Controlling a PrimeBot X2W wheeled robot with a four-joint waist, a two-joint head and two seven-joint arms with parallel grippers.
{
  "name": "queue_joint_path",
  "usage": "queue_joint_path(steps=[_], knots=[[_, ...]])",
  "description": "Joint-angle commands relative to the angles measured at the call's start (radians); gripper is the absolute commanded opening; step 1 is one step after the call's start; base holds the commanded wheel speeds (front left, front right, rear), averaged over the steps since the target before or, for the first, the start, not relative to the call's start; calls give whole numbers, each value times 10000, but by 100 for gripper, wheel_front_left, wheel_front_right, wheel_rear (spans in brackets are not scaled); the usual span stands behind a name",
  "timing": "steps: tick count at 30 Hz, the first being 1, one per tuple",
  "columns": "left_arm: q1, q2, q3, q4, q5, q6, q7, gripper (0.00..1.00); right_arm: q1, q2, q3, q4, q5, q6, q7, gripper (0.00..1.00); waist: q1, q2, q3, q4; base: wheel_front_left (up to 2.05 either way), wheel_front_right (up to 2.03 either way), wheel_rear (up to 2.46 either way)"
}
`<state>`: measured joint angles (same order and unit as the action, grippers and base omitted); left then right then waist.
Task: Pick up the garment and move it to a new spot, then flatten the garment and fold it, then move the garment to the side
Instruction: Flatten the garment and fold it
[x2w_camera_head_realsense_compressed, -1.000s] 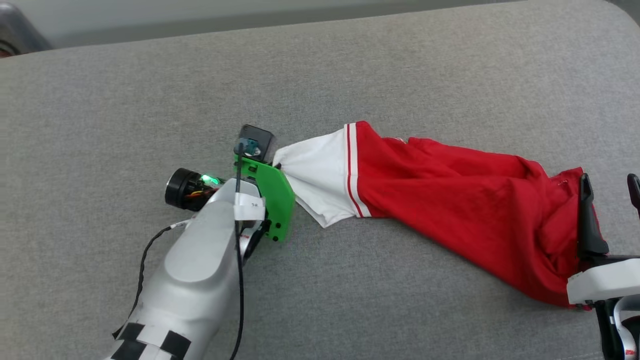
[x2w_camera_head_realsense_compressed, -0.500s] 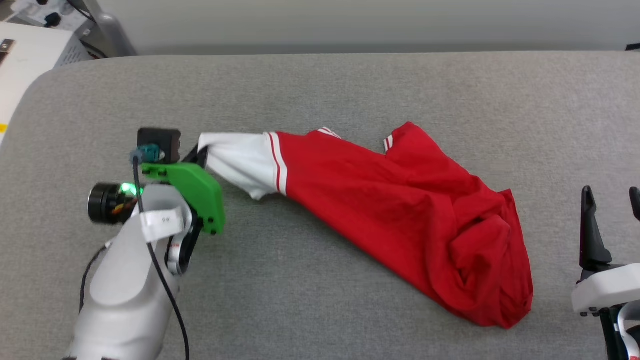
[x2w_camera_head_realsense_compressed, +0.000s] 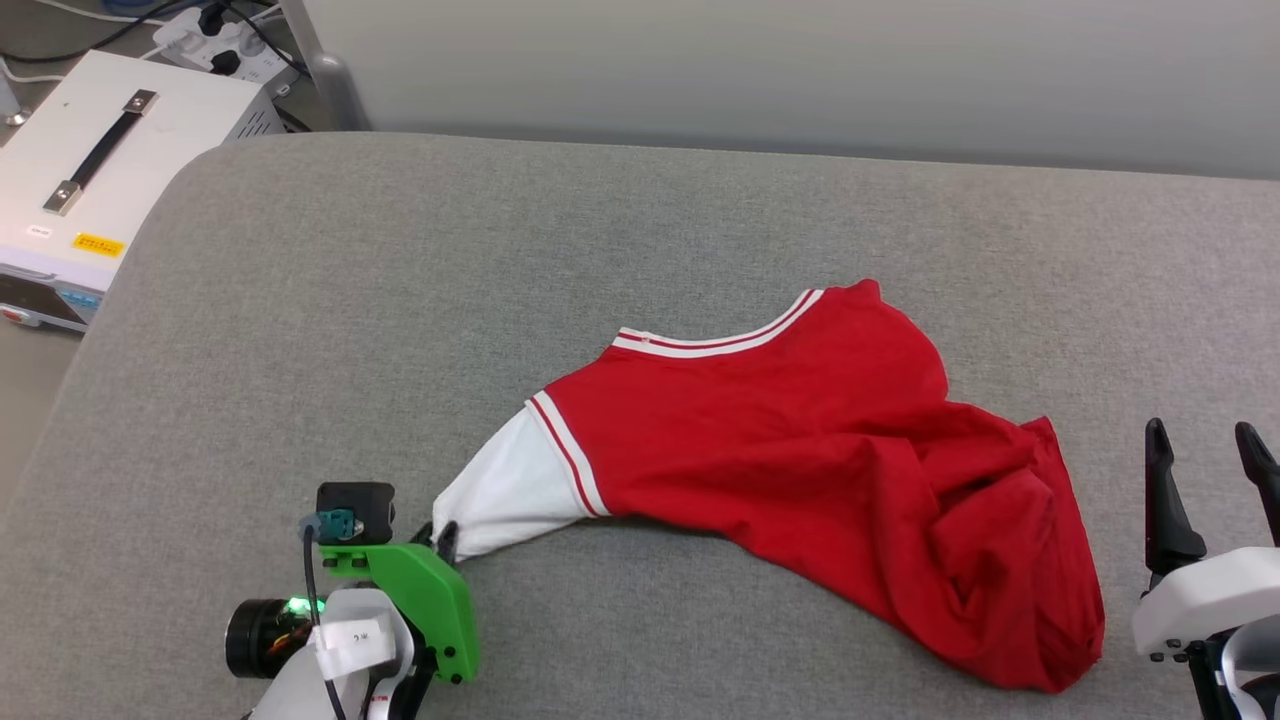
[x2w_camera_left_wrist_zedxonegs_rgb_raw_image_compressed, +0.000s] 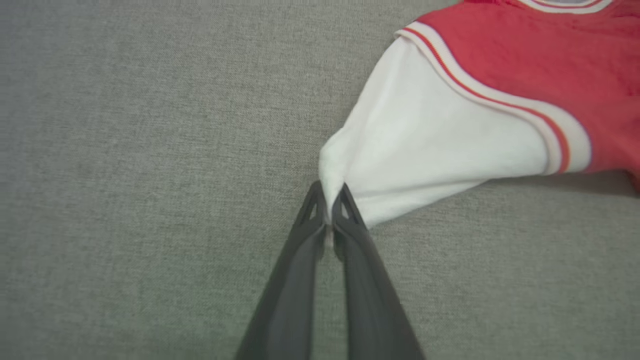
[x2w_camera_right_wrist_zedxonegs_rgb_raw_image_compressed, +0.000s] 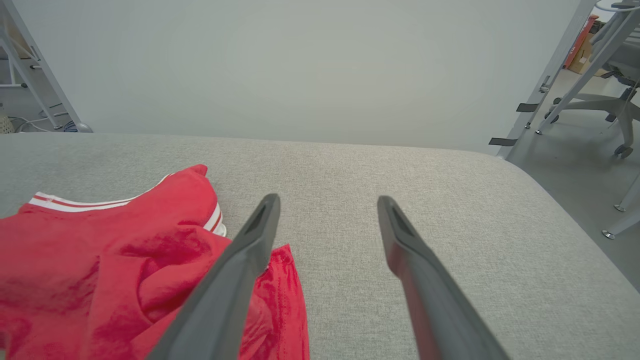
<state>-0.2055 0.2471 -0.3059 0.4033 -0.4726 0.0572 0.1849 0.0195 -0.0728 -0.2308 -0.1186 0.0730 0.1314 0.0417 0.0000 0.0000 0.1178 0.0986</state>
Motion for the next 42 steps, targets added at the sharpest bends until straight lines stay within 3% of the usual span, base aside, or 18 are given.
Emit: queue_joint_path(steps=[1,4,9,14,24,29,36,37,38,39,42], knots=[[75,-31,-13,-117,67,60,-112,100,69,26,-2,24,-55,-7,65,100,0,0,-51,43,0,0,0],[-55,-111,-48,-497,190,-34,-825,100,99,77,-36,-3,-98,-7,164,100,0,0,-95,112,0,0,0],[-344,-247,-146,-1241,378,-583,-2614,100,140,72,74,-99,-120,-7,358,100,0,0,-69,381,0,0,0],[-599,-341,-366,-1797,806,-816,-3901,100,-267,-782,801,-1,127,-7,1158,100,0,0,139,803,0,0,0],[-820,-778,-647,-2115,979,-936,-4323,100,-3098,-3072,2965,1319,2374,-7,5144,100,0,0,970,1872,0,0,0],[-924,-963,-711,-1982,1005,-1007,-4399,100,-4223,-3430,3295,2686,2715,-7,6772,100,0,0,1309,2321,0,0,0],[-1011,-1161,-748,-1801,1066,-1083,-4447,100,-4641,-3402,3559,4024,2698,-7,6841,100,0,0,1480,2645,0,0,0],[-1004,-1171,-744,-1771,1085,-1088,-4451,100,-4641,-3360,3557,4217,2753,-7,6774,87,0,0,1473,2649,0,0,0],[-996,-1176,-741,-1747,1099,-1092,-4453,100,-4636,-3340,3586,4340,2787,-7,6705,51,0,0,1460,2642,0,0,0],[-981,-1175,-741,-1716,1118,-1104,-4456,100,-4633,-3344,3641,4461,2805,-7,6574,0,0,0,1430,2617,0,0,0],[-937,-1150,-731,-1644,1161,-1126,-4460,100,-4623,-3413,3597,4692,2702,-7,5998,0,0,0,1290,2490,0,0,0]])
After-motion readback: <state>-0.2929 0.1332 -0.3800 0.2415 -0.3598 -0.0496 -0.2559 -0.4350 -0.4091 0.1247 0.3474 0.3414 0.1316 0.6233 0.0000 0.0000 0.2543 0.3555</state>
